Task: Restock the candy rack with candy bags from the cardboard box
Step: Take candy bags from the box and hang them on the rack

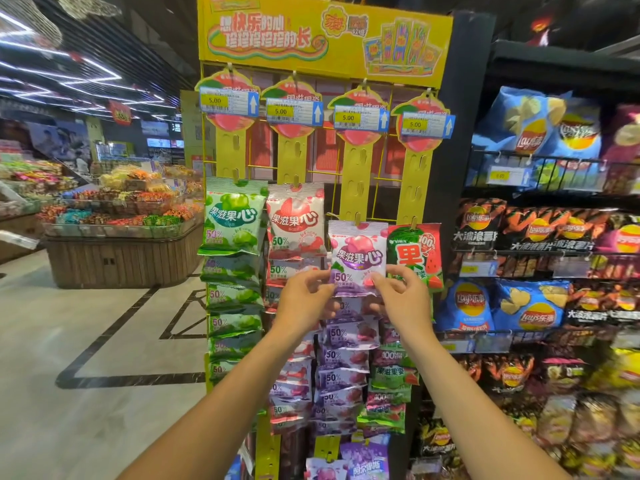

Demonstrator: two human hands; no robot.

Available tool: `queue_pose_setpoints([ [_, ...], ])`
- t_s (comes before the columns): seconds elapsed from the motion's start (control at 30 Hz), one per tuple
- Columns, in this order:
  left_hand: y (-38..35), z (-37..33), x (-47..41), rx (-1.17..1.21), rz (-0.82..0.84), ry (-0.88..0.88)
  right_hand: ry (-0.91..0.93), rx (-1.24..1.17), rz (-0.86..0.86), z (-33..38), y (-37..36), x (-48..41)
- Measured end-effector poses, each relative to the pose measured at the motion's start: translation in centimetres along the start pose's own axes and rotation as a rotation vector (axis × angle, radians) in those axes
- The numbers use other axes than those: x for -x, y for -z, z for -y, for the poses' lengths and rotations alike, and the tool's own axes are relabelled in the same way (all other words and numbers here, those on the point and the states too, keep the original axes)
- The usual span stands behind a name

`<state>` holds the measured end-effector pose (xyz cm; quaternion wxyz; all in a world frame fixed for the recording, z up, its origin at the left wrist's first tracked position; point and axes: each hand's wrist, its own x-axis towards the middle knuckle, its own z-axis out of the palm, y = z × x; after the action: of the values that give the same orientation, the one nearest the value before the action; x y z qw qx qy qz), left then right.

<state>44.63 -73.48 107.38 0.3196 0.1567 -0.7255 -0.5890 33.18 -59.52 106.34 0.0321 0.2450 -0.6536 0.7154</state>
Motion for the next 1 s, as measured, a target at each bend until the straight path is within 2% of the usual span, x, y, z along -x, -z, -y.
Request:
queue_pose_setpoints([
  [0.27,0.0,0.8,-0.2,-0.033,-0.02,0.003,0.01,0.079,-0.028,-0.3,-0.3,0.1],
  [0.4,0.2,0.8,-0.2,-0.052,-0.015,-0.014,0.047,0.2,-0.056,0.0,-0.5,0.3],
  [0.67,2.2,1.0,0.5,-0.234,0.111,-0.095,0.097,0.445,-0.077,0.9,-0.8,1.7],
  [0.77,2.8,1.3,0.8,-0.38,0.153,-0.179,0.08,0.511,-0.057,1.2,-0.8,2.5],
  [1.0,1.5,2.4,3.0,-0.893,0.182,-0.519,0.145,0.696,-0.022,1.1,2.3,4.8],
])
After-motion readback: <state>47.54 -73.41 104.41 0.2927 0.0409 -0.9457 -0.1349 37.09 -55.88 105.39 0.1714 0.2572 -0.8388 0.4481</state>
